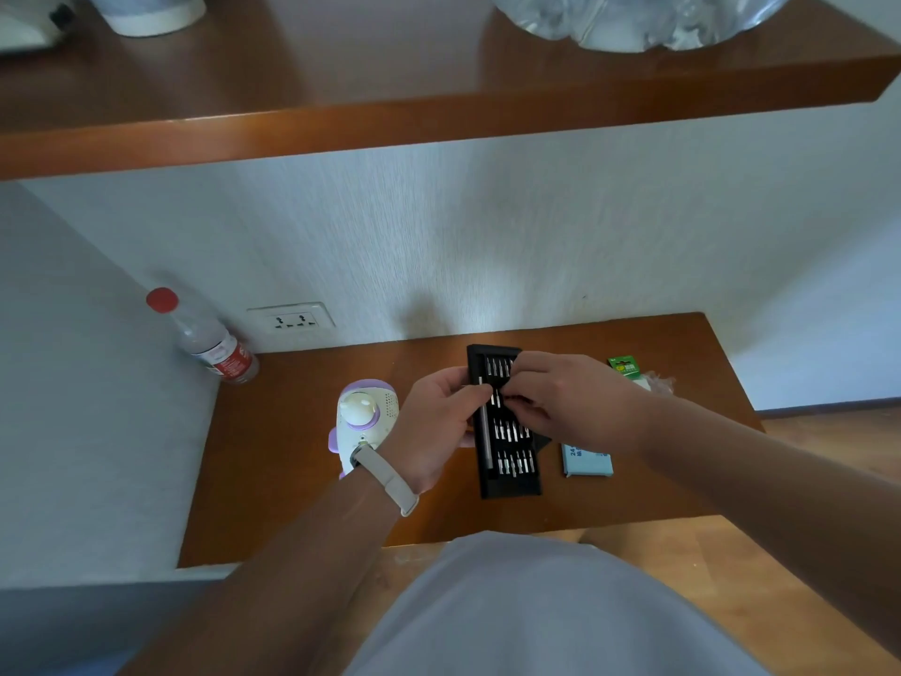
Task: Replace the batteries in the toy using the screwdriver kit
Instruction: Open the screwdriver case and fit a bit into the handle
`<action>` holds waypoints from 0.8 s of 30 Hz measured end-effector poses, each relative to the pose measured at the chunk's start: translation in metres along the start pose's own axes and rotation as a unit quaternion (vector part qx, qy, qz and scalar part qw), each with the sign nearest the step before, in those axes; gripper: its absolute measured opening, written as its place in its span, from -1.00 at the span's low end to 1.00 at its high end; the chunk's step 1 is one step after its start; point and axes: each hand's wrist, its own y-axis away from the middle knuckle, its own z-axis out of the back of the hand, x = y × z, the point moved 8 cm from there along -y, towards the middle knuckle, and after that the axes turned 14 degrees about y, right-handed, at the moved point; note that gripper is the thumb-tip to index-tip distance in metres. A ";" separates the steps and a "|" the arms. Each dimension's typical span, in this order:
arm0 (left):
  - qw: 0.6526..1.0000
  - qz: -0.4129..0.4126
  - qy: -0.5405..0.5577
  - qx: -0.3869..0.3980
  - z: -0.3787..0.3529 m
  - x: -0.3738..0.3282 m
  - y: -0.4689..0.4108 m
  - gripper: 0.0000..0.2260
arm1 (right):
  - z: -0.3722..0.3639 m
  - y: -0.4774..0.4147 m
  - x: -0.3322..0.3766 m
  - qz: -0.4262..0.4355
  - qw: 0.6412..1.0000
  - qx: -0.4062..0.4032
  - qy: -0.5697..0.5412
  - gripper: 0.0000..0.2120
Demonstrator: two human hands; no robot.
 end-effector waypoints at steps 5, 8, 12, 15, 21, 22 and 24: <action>1.000 0.001 0.001 0.004 -0.008 0.002 -0.003 -0.82 | -0.002 0.002 -0.005 -0.008 0.999 0.031 0.029 -0.76; 1.000 0.006 -0.001 0.006 -0.012 0.003 -0.004 -0.81 | 0.001 0.005 -0.005 0.000 0.998 0.041 0.043 -0.71; 1.000 0.001 0.004 0.012 -0.018 0.001 -0.007 -0.82 | 0.006 0.008 -0.008 0.011 0.998 0.045 0.053 -0.56; 1.000 -0.004 0.009 0.016 -0.022 -0.001 -0.009 -0.81 | 0.004 0.010 -0.012 0.007 0.997 0.051 0.062 -0.51; 0.999 -0.007 0.031 0.019 -0.022 -0.005 -0.011 -0.82 | 0.010 0.010 -0.012 -0.006 0.999 0.014 0.032 -0.61; 0.999 -0.007 0.034 0.018 -0.022 -0.006 -0.011 -0.82 | 0.011 0.010 -0.013 -0.013 1.000 0.004 0.023 -0.64; 0.999 -0.006 0.039 0.019 -0.021 -0.006 -0.011 -0.82 | 0.013 0.010 -0.017 -0.031 1.000 -0.004 0.004 -0.74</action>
